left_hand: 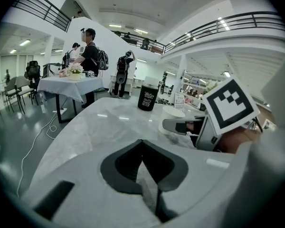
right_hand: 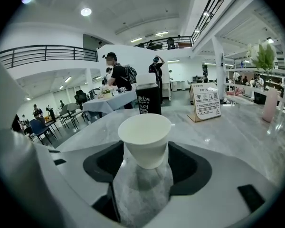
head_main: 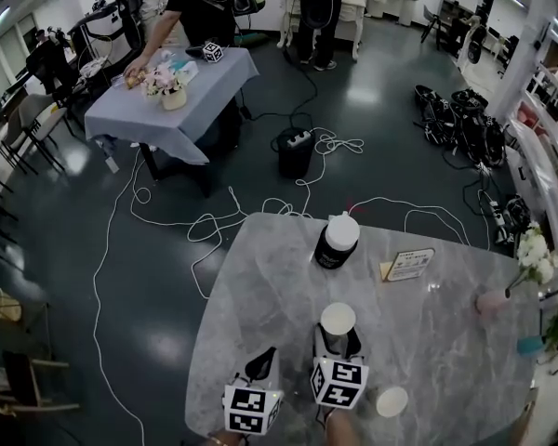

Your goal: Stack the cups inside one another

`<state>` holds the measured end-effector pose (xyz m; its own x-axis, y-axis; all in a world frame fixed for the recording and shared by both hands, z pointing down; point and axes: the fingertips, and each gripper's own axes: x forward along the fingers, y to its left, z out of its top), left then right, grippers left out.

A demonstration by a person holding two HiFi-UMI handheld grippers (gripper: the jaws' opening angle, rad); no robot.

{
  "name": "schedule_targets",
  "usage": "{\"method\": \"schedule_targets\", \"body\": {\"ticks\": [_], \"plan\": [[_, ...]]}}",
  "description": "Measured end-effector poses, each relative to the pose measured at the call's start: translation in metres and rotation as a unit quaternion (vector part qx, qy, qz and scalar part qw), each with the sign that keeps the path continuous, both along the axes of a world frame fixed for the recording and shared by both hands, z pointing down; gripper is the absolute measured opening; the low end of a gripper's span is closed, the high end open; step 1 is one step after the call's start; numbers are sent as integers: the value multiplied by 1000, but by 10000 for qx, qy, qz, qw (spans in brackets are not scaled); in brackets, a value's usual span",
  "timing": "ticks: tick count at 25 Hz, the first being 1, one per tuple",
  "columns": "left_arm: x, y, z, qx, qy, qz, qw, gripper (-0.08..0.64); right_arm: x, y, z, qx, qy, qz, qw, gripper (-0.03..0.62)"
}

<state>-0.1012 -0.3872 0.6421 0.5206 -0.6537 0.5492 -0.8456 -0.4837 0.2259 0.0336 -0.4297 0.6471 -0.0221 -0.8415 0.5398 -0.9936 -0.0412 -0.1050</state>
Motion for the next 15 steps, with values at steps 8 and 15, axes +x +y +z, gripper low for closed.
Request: {"method": "schedule_targets", "body": {"ticks": [8, 15], "plan": [[-7, 0, 5, -8, -96, -72, 9999, -5, 3, -7, -1, 57, 108, 68, 9999, 245], [-11, 0, 0, -24, -56, -147, 9999, -5, 1, -6, -11, 160, 20, 73, 9998, 245]]}}
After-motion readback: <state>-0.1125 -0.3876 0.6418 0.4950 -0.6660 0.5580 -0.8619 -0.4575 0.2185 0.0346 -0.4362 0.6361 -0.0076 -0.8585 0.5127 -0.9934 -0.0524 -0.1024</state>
